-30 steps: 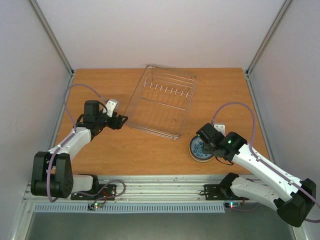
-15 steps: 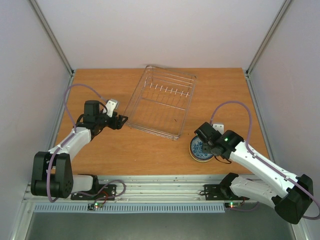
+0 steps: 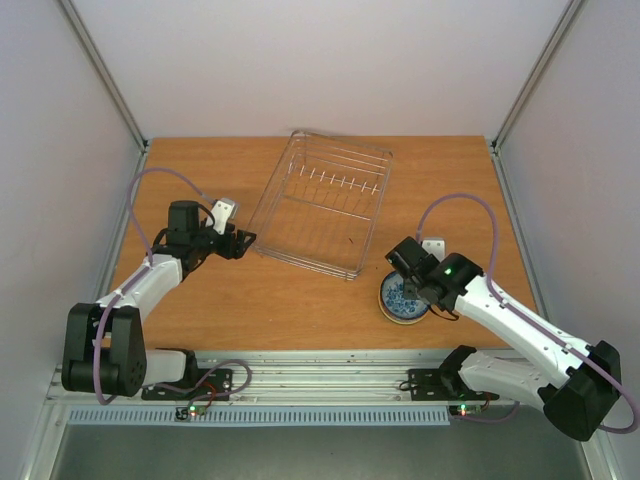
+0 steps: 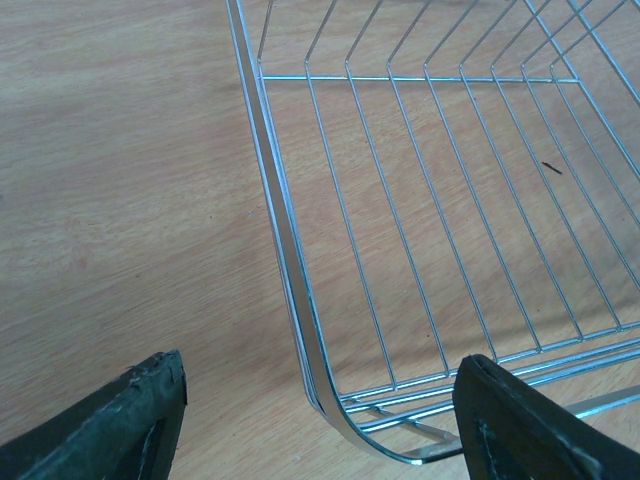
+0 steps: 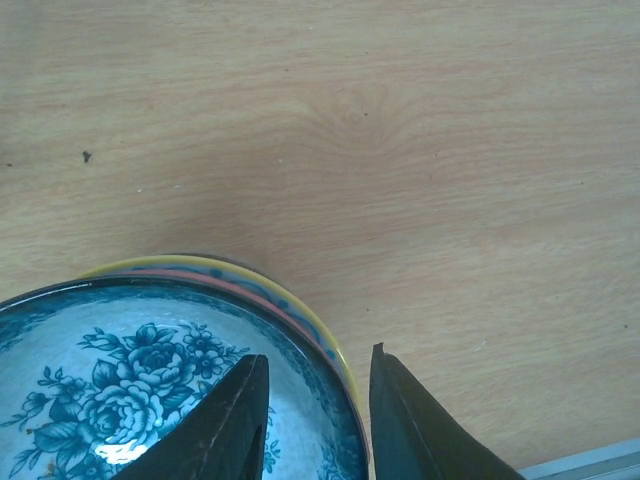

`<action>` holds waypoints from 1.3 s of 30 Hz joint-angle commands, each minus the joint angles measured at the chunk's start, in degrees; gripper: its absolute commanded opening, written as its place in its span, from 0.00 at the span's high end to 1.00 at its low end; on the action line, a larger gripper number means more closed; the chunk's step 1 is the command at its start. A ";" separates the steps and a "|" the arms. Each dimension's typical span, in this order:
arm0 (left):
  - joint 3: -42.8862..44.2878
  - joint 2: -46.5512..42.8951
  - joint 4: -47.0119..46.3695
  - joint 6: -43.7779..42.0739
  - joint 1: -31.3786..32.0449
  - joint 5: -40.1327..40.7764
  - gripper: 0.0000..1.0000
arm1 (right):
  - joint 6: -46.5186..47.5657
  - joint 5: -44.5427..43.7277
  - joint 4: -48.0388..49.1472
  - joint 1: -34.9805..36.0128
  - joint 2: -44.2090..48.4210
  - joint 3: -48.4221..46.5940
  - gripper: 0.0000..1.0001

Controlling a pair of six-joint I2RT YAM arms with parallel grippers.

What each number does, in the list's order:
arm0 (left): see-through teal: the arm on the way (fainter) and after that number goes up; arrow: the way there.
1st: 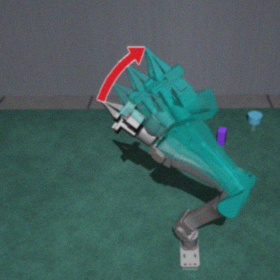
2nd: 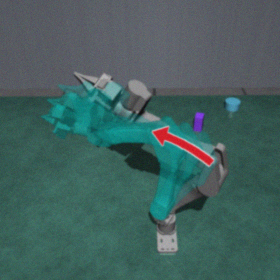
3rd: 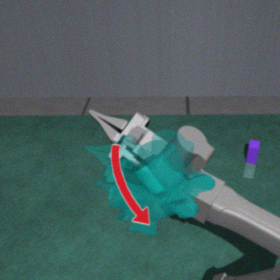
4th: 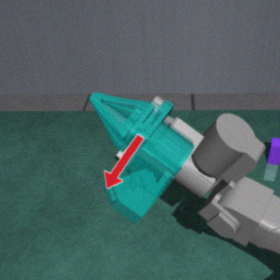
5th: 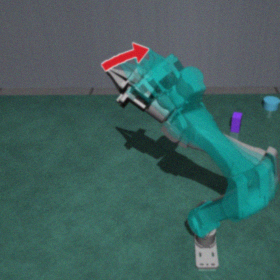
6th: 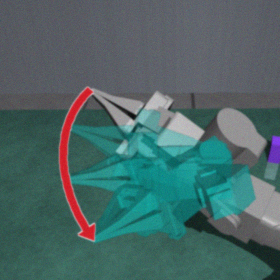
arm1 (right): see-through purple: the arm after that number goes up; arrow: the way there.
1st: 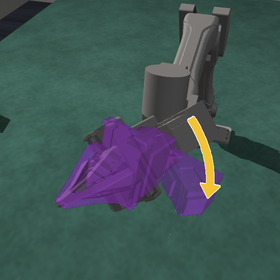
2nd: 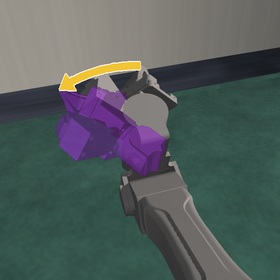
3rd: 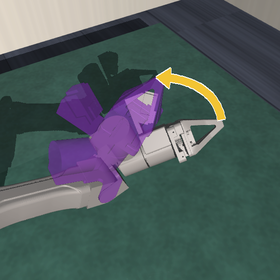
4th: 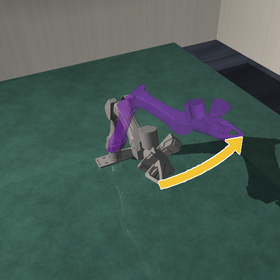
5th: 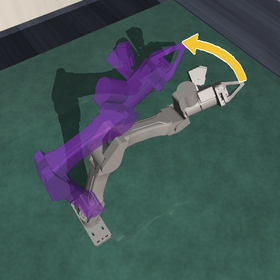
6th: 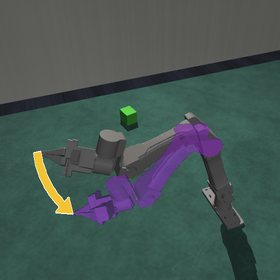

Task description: Load the bowls into the dish rack

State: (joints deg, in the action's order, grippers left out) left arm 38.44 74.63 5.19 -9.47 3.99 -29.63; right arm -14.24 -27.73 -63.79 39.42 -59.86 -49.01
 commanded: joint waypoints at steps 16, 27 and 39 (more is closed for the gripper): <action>-0.35 0.42 -2.01 -0.19 0.23 -0.43 0.26 | 3.87 1.17 3.64 -2.24 -2.64 0.23 0.75; -0.33 0.35 -1.87 -0.20 0.23 -0.43 0.25 | 3.61 0.60 2.63 -2.25 -0.57 -0.21 0.99; 12.18 0.92 14.38 0.50 10.03 -1.87 0.31 | 3.81 -0.25 2.55 -2.25 6.79 -1.59 0.43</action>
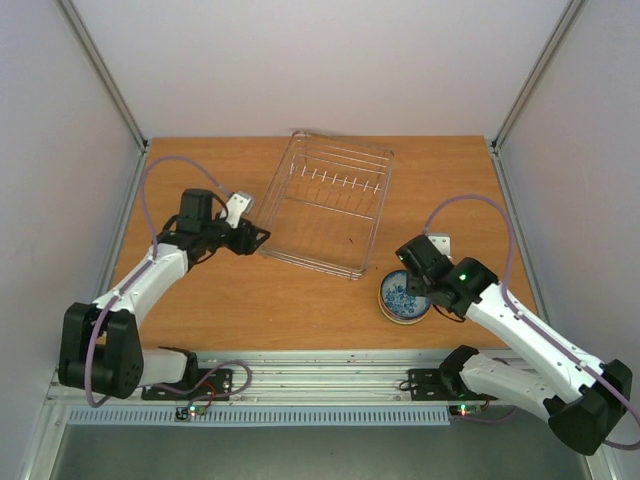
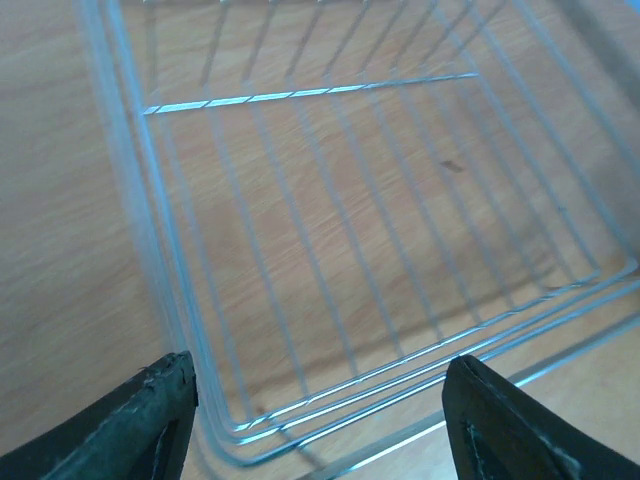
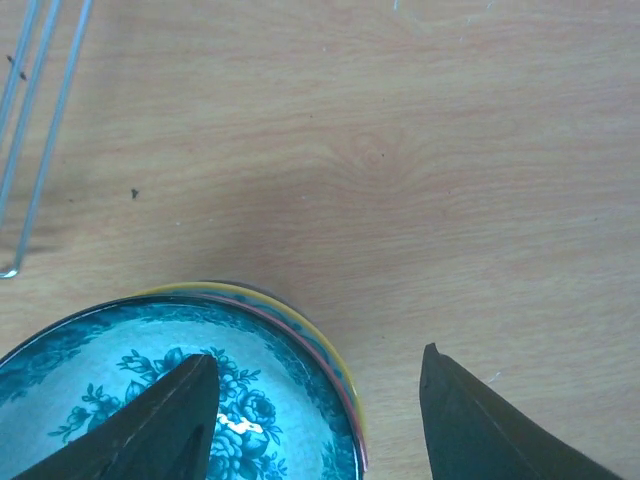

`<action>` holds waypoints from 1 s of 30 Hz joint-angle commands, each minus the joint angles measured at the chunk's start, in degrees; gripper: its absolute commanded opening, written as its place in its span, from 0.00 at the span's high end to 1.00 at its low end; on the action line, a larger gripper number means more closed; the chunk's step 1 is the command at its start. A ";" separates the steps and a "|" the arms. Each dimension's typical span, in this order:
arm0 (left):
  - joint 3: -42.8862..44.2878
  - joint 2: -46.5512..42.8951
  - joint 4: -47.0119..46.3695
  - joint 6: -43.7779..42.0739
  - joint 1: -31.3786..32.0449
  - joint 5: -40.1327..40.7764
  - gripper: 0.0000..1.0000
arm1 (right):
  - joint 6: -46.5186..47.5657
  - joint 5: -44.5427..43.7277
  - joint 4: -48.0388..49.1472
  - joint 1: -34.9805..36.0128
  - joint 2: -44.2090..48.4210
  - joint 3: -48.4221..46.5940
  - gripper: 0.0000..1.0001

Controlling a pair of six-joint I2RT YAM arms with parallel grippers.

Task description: Load the bowls into the dish rack

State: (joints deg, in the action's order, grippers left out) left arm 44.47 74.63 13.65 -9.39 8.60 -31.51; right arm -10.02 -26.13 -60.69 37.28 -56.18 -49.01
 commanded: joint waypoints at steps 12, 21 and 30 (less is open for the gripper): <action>23.42 10.89 17.93 0.21 31.03 7.50 0.29 | -2.36 -5.69 -3.57 -0.14 5.68 -2.53 0.38; 37.72 21.39 25.53 2.94 42.97 10.36 0.27 | -4.16 -9.25 -4.72 -0.12 7.40 -2.68 0.37; 51.93 33.16 32.80 9.95 47.24 16.49 0.28 | -7.43 -13.48 -6.90 -0.15 13.20 -2.45 0.37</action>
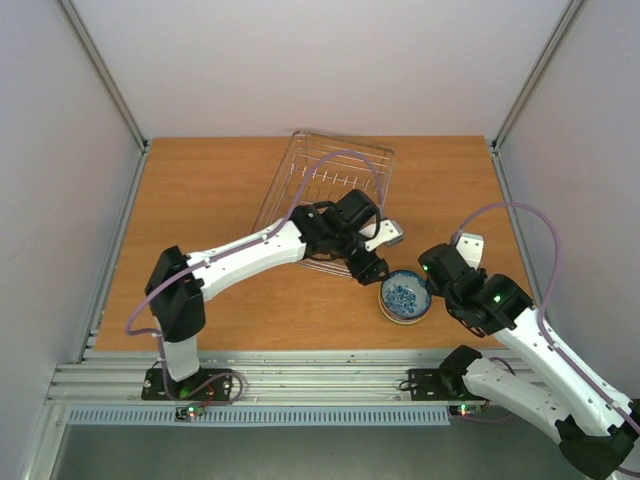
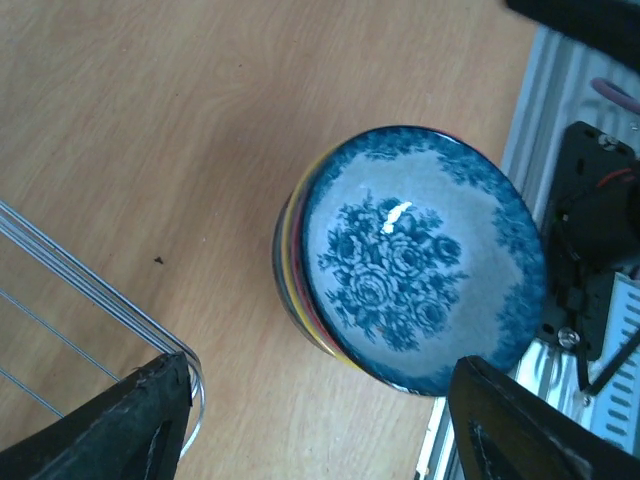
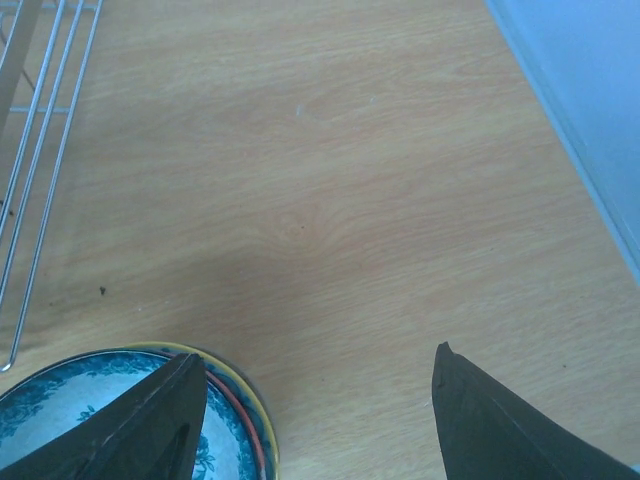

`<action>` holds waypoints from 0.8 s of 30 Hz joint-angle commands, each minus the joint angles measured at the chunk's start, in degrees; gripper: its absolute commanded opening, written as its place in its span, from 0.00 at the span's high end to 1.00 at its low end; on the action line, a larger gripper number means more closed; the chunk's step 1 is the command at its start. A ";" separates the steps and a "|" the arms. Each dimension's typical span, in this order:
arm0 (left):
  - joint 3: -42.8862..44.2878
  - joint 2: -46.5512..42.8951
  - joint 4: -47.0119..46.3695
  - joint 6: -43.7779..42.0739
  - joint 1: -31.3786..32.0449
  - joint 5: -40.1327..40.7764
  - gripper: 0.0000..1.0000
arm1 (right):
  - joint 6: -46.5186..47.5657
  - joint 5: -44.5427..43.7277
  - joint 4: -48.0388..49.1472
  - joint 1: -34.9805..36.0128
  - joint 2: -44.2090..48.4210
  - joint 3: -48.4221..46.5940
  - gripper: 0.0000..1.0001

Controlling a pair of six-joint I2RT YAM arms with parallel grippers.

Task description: Load the bowls into the dish rack

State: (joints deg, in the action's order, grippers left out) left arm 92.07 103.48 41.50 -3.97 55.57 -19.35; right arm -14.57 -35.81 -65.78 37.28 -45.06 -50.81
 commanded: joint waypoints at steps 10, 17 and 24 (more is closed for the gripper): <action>6.62 11.51 6.12 5.58 4.36 10.38 0.34 | -3.45 -5.07 -1.21 -0.12 8.03 0.10 0.37; 7.43 10.70 5.73 5.46 4.73 9.87 0.36 | -2.93 -4.31 -0.99 -0.10 5.47 -0.05 0.37; 7.24 8.72 5.39 5.87 4.79 8.12 0.40 | -2.71 -4.27 -0.80 -0.10 5.50 0.14 0.36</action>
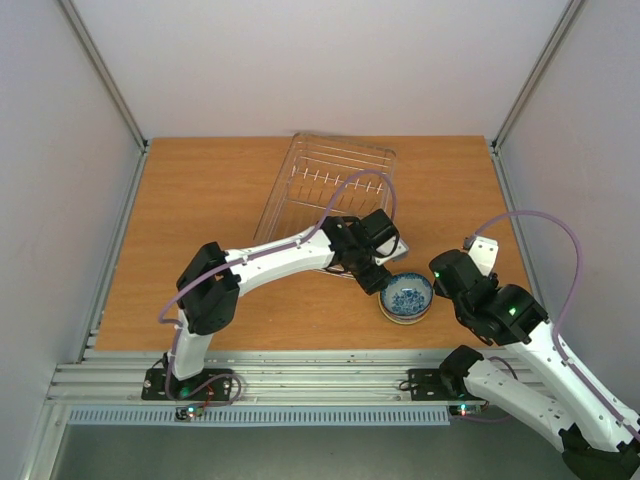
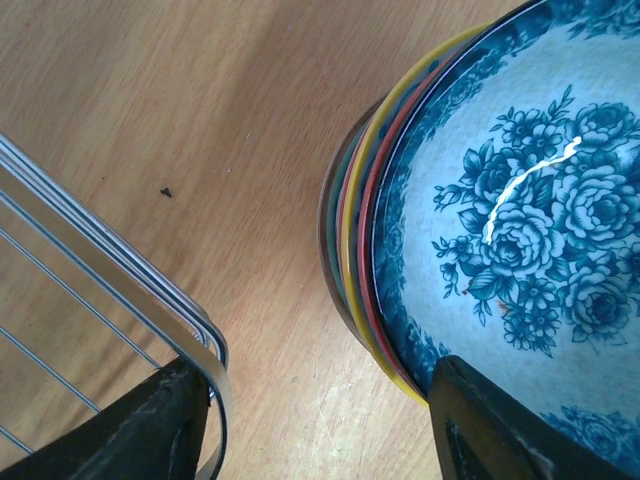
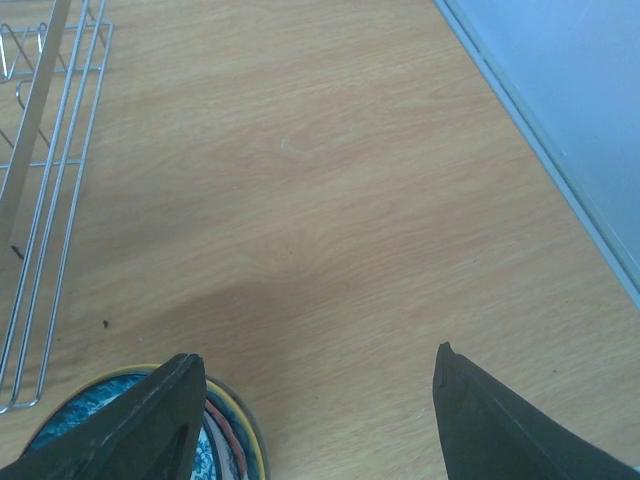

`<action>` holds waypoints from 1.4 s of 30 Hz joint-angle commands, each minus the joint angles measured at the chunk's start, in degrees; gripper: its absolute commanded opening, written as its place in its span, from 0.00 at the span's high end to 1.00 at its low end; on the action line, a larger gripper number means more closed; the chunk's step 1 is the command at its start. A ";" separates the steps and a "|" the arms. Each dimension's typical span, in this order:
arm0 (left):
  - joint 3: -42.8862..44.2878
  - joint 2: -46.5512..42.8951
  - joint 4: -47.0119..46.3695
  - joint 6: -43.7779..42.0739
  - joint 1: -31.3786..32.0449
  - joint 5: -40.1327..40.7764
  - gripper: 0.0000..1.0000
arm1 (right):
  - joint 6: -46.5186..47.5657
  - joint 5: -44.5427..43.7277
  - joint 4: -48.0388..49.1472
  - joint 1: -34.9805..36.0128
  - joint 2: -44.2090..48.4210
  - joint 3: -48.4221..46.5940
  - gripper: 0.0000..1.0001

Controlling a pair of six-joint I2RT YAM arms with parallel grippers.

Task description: Load the bowls into the dish rack

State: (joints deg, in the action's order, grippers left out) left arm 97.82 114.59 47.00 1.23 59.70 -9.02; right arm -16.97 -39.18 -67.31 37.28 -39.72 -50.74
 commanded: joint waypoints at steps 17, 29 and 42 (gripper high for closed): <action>-2.28 -8.76 -4.09 0.17 0.68 -0.48 0.41 | -3.38 13.58 1.08 -0.10 -6.27 3.41 0.63; -2.79 -8.66 -4.63 0.08 0.68 -0.32 0.41 | -5.15 17.67 1.99 0.03 -5.39 6.62 0.75; -3.13 -9.56 -4.49 -0.30 0.68 -0.22 0.40 | -4.36 16.06 0.51 0.16 -4.81 4.45 0.99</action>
State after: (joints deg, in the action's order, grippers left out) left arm 95.37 107.15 44.64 1.28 60.14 -9.15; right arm -21.17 -21.15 -65.56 37.30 -45.82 -44.51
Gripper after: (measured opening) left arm 0.591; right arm 0.030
